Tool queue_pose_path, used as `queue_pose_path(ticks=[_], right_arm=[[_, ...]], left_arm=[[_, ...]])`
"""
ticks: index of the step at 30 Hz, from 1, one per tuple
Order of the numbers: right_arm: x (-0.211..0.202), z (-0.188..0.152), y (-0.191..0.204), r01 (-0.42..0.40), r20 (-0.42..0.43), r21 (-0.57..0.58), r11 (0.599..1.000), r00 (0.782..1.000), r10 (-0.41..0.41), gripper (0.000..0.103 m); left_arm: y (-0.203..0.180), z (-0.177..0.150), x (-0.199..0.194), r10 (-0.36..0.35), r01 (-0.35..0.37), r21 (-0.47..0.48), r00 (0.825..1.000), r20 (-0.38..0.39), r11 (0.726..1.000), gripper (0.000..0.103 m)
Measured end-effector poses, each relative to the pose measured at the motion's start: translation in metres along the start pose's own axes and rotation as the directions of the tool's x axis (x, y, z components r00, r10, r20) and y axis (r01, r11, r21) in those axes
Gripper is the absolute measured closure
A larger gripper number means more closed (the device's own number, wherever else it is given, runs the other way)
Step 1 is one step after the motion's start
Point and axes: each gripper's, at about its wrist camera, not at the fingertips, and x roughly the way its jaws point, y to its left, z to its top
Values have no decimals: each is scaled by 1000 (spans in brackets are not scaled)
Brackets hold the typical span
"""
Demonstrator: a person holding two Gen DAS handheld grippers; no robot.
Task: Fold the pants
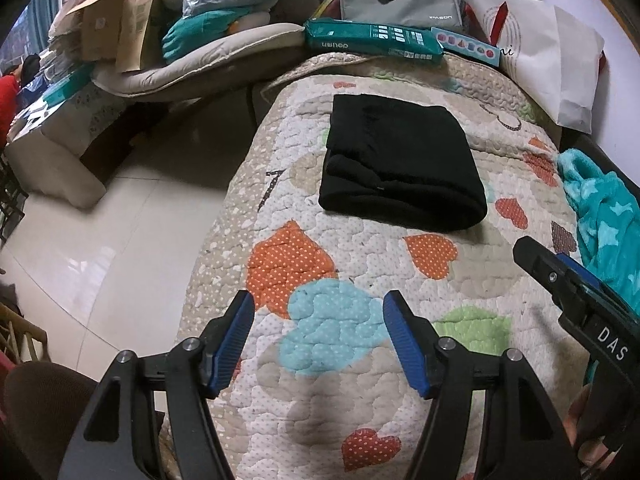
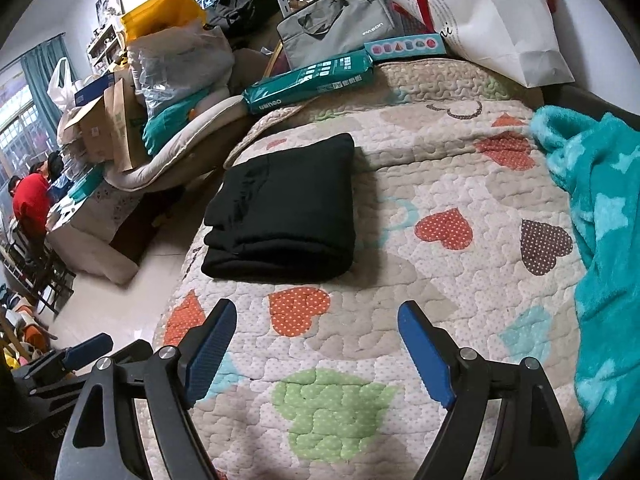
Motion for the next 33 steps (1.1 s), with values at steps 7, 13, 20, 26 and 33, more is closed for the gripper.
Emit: queue_pose_path(ticks=[7, 13, 20, 26, 33], right_arm=[[1, -2, 1, 8, 4, -13, 1000, 1000, -8, 16], [2, -2, 3, 19, 6, -20, 1000, 1000, -19, 15], [3, -2, 1, 27, 7, -11, 1000, 1000, -27, 15], [1, -2, 2, 41, 21, -28, 999, 999, -40, 15], [1, -2, -1, 51, 24, -14, 999, 998, -51, 15]], left_arm=[[-1, -2, 2, -3, 3, 0, 1000, -4, 1000, 37], [-2, -2, 0, 14, -14, 9, 1000, 14, 1000, 37], [-8, -2, -8, 45, -48, 49, 997, 63, 998, 37], [-9, -2, -10, 42, -46, 49, 996, 76, 998, 37], [-12, -4, -8, 39, -43, 52, 997, 69, 998, 37]])
